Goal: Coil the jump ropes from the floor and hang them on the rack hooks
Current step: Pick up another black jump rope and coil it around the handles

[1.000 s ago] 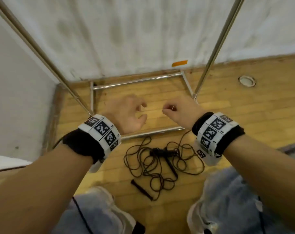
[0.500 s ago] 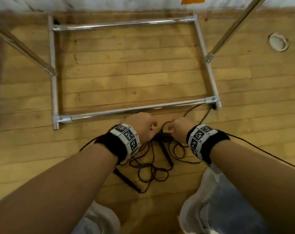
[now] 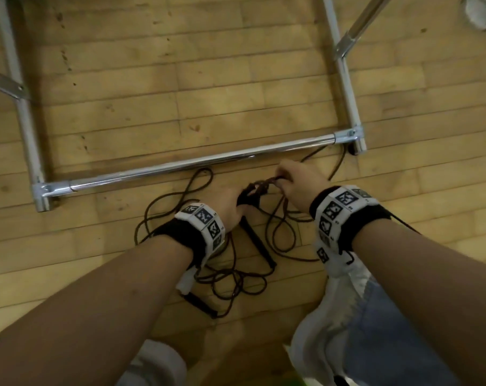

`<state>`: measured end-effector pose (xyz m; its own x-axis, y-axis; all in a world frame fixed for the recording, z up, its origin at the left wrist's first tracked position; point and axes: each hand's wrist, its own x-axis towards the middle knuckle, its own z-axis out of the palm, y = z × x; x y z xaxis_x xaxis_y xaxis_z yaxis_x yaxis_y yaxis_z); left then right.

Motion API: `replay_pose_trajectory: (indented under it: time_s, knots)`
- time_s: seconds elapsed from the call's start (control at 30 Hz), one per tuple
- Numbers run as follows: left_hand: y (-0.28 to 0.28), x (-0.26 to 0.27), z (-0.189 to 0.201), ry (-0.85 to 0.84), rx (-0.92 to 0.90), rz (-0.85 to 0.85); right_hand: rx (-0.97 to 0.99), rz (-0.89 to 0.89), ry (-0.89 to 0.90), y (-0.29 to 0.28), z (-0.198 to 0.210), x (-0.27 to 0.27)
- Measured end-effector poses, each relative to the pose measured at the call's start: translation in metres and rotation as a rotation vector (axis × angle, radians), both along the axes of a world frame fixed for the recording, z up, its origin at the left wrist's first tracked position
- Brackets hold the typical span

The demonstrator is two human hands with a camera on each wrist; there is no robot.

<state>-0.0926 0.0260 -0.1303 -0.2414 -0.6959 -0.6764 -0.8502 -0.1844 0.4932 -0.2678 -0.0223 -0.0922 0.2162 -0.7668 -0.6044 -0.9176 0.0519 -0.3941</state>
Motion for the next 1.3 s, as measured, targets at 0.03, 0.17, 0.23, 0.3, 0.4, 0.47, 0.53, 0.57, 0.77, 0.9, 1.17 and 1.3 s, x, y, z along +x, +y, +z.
replay_pose_trajectory:
  time_s: [0.03,0.17,0.23,0.3,0.4,0.47,0.53,0.57,0.77,0.9,1.17,1.3]
  knots:
    - [-0.002,0.004,0.003,0.015,0.013,0.054,-0.041,-0.056,-0.032,-0.005,0.004,0.000]
    - [-0.010,0.022,0.026,0.057,-0.043,0.222,-0.134,-0.276,-0.141,-0.019,0.026,-0.002]
    - [-0.016,0.032,0.045,0.120,-0.067,0.301,-0.196,-0.309,-0.160,-0.023,0.040,-0.002]
    - [-0.024,0.040,0.071,0.188,-0.111,0.380,-0.252,-0.319,-0.159,-0.027,0.058,-0.003]
    - [-0.038,0.048,0.119,0.432,-0.131,0.591,-0.268,-0.325,-0.135,-0.035,0.091,0.000]
    - [-0.044,0.050,0.155,0.652,-0.078,0.711,-0.217,-0.291,-0.120,-0.039,0.117,0.005]
    - [-0.046,0.050,0.190,0.751,-0.081,0.757,-0.175,-0.213,-0.114,-0.037,0.141,0.013]
    - [-0.046,0.050,0.206,0.785,-0.093,0.762,-0.165,-0.176,-0.109,-0.034,0.154,0.018]
    - [-0.026,0.039,0.289,0.836,-0.175,0.622,-0.238,-0.335,-0.700,-0.010,0.253,0.043]
    - [-0.008,0.033,0.333,0.805,-0.243,0.554,-0.287,-0.259,-0.878,0.008,0.310,0.055]
    - [0.015,0.029,0.379,0.694,-0.354,0.425,-0.438,-0.179,-0.826,0.019,0.353,0.066]
    - [0.021,0.027,0.381,0.671,-0.375,0.475,-0.488,-0.199,-0.801,0.017,0.347,0.065]
